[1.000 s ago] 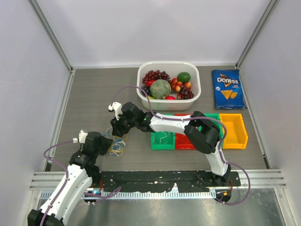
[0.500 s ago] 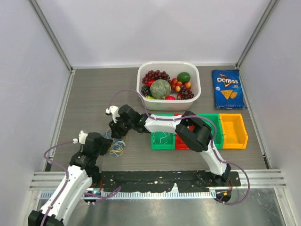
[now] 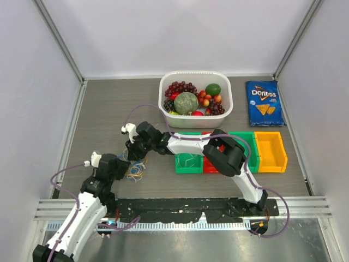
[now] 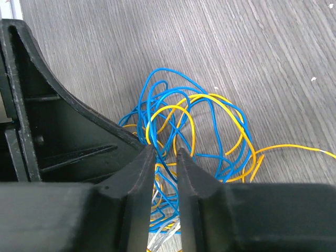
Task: Untangle the cables
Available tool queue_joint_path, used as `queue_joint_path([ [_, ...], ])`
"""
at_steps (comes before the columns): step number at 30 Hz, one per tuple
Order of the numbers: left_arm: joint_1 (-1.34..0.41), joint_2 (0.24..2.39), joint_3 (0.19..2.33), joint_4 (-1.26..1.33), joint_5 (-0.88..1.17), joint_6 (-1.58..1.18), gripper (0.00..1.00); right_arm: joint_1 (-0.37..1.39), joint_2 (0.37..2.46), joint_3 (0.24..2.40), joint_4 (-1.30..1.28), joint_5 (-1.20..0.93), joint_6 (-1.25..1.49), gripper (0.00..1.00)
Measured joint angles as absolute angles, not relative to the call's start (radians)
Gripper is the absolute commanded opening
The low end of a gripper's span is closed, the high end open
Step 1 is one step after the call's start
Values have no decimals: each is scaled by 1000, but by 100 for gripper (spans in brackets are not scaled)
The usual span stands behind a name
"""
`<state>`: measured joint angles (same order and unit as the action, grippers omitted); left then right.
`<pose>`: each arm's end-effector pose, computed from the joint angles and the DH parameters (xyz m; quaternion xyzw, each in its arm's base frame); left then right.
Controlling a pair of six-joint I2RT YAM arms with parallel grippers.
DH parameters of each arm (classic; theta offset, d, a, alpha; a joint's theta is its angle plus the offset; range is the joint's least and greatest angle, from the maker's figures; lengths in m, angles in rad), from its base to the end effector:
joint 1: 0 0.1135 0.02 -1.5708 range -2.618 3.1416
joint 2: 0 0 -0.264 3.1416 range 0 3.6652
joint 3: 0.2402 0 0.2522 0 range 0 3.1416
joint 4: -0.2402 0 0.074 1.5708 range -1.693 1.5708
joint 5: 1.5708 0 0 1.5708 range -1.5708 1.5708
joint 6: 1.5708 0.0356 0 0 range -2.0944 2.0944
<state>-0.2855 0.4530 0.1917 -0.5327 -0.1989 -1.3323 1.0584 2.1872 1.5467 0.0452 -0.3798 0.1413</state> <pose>0.1086 -0.0245 0.1461 -0.4929 0.7789 -0.2092 0.3266 0.2305 0.4366 0.1706 -0.4633 0.7387 0.3974 0.2857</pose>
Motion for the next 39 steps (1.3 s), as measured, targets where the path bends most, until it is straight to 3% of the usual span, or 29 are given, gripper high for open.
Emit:
queue_joint_path([
  [9, -286, 479, 189, -516, -203, -1332, 32, 1058, 2162, 1548, -6, -311, 164, 1],
  [29, -286, 536, 159, -397, -196, -1333, 40, 1058, 1689, 1557, -134, -149, 327, 1],
  [39, -286, 548, 146, -357, -191, -1334, 43, 1058, 1401, 1771, -141, -59, 354, 1],
])
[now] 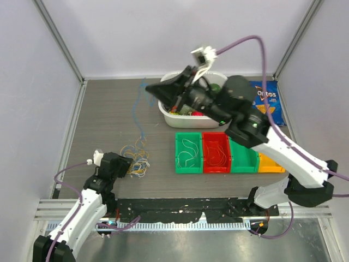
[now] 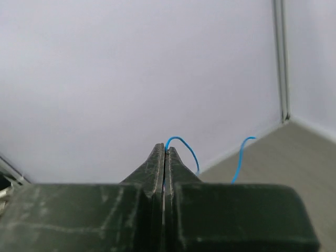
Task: Untangle the cables
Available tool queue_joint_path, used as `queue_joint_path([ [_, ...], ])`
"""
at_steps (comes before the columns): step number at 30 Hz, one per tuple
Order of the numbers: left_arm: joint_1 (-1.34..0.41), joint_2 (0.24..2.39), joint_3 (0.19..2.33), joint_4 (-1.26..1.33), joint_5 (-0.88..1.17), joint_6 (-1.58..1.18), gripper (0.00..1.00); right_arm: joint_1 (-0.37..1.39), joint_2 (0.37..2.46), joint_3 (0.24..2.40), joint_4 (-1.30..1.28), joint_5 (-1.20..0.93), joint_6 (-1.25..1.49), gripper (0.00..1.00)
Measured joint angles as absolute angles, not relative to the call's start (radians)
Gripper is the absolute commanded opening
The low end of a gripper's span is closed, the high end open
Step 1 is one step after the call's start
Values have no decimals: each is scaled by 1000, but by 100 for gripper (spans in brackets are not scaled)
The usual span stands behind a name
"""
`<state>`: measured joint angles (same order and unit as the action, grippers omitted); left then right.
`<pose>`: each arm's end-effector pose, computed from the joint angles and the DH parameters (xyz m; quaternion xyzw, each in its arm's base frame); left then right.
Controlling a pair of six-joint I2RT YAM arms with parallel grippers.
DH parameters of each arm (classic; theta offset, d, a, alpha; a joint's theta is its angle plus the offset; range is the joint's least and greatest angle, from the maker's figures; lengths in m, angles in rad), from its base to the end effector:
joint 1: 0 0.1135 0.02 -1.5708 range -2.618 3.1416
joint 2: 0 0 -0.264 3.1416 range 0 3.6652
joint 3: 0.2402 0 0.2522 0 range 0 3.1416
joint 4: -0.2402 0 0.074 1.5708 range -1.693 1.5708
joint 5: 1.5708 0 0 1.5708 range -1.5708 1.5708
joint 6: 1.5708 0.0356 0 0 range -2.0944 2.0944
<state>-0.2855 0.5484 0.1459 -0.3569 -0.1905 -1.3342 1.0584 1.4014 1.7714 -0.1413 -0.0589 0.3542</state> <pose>0.1196 -0.0281 0.1354 -0.4904 0.7730 -0.2243 0.3342 0.1398 0.2528 0.5431 -0.2360 0.5755 0.5220 0.5837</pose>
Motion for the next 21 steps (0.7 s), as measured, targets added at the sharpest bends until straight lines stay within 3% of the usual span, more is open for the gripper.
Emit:
queue_joint_path([
  [7, -286, 549, 141, -344, -187, -1335, 43, 1058, 1328, 1944, -202, 78, 268, 1],
  [12, -286, 527, 133, -347, -186, -1336, 44, 1058, 1253, 1941, -278, 209, 190, 1],
  [21, -286, 439, 152, -412, -155, -1332, 66, 1058, 1024, 1626, -405, 767, 106, 1],
])
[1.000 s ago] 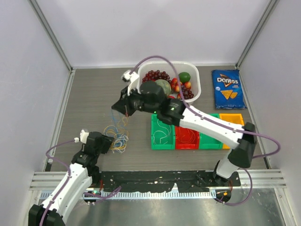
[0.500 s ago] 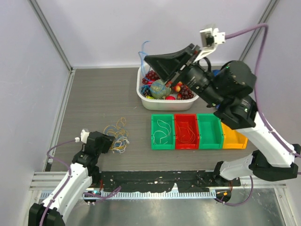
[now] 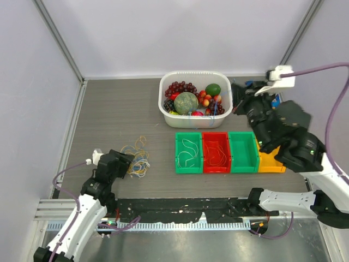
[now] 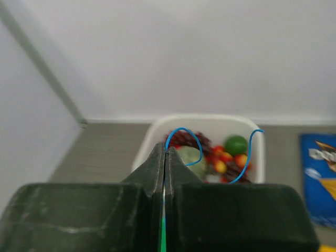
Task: Untangle the cables
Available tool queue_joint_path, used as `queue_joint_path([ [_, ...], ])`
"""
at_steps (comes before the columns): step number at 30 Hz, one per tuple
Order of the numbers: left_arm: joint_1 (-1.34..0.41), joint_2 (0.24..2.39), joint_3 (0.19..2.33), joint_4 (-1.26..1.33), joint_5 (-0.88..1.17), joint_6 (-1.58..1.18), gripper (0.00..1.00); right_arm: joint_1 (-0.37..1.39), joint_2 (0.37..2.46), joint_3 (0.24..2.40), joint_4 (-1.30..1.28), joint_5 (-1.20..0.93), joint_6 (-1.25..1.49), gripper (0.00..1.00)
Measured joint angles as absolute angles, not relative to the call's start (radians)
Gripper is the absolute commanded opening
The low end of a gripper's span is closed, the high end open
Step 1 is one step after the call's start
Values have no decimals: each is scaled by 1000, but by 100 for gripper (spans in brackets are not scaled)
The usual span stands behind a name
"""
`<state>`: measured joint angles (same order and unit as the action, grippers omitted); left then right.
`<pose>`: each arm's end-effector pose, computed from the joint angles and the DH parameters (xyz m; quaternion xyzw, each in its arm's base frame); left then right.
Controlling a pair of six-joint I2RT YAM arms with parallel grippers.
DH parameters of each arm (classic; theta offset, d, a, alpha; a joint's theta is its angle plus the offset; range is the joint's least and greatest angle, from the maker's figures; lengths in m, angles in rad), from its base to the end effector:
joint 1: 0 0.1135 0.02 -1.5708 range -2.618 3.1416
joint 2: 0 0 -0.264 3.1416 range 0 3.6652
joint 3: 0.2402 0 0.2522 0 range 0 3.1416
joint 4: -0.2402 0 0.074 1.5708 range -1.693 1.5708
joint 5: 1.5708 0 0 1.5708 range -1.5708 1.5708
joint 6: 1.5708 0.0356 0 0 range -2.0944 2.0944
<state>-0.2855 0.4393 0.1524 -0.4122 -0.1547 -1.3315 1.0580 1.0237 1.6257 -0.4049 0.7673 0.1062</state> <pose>0.1134 -0.0276 0.1438 -0.4797 0.7667 -0.2561 0.3413 0.0943 0.1171 0.5466 -0.0121 0.6553 0.1960 0.7294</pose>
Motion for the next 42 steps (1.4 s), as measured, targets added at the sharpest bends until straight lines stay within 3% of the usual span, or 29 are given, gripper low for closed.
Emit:
queue_joint_path([
  [8, -286, 316, 209, -435, -109, -1304, 97, 1051, 996, 1375, -674, 1134, 167, 1],
  [15, -286, 299, 382, -454, -74, -1206, 100, 952, 923, 1316, -850, 1246, 321, 1],
  [22, -286, 311, 492, -461, -10, -1135, 100, 611, 920, 1113, -871, 1015, 433, 1],
  [28, -286, 323, 492, -463, 57, -1121, 100, 559, 978, 948, -812, 741, 527, 1],
  [36, -286, 314, 498, -496, 73, -1095, 100, 442, 1028, 813, -727, 581, 625, 1],
  [40, -286, 296, 512, -516, 69, -1085, 100, 394, 1051, 782, -684, 566, 621, 10],
  [42, -286, 291, 513, -520, 68, -1082, 100, 385, 1067, 779, -664, 563, 603, 24],
])
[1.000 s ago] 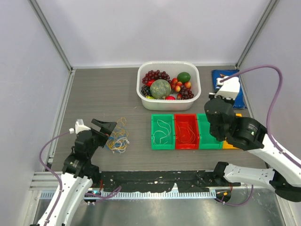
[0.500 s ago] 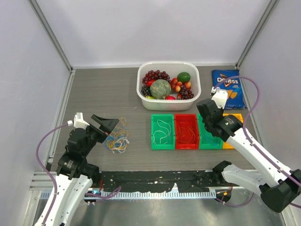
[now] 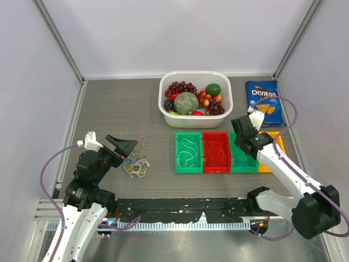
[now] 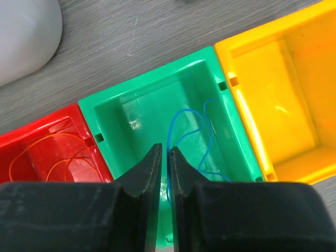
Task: Untangle the cables
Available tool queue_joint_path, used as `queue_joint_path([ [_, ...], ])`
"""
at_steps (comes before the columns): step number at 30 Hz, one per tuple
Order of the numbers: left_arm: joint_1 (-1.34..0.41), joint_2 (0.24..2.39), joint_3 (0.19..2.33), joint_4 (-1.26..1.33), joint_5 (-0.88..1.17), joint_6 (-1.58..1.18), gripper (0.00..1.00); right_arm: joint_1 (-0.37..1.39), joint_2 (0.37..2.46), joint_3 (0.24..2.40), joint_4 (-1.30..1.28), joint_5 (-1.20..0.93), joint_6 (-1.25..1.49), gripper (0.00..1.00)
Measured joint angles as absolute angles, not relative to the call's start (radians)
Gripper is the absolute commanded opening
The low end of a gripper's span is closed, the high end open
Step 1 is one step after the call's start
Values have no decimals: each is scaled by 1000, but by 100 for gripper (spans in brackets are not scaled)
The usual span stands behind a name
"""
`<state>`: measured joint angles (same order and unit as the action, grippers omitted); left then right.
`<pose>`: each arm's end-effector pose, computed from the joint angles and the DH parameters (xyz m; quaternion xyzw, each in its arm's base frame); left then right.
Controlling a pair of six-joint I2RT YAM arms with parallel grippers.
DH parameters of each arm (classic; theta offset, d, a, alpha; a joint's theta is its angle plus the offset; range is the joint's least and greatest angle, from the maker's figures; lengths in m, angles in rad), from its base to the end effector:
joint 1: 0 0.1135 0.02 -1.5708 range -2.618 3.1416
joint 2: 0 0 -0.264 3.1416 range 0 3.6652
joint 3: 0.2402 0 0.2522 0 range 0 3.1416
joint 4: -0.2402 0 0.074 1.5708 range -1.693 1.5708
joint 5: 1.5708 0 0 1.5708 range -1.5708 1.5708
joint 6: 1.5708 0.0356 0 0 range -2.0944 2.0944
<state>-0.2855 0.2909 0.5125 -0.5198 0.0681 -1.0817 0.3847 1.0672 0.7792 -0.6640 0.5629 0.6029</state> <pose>0.0929 -0.0298 0.2694 -0.2930 0.7488 -0.3963 0.4431 0.1971 0.0593 0.2479 0.1837 0.9004 -0.0943 0.3830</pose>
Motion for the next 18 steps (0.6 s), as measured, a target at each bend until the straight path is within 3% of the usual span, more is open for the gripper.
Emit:
queue_joint_path([
  [3, -286, 289, 513, -532, 67, -1077, 100, 381, 1093, 779, -635, 513, 567, 51],
  [9, -286, 289, 513, -539, 61, -1068, 100, 435, 1053, 791, -624, 472, 525, 50],
  [15, -286, 291, 512, -556, 17, -1072, 100, 785, 1068, 891, -533, 479, 471, 50],
  [18, -286, 295, 512, -607, -44, -1089, 95, 928, 1200, 958, -393, 322, 414, 49],
])
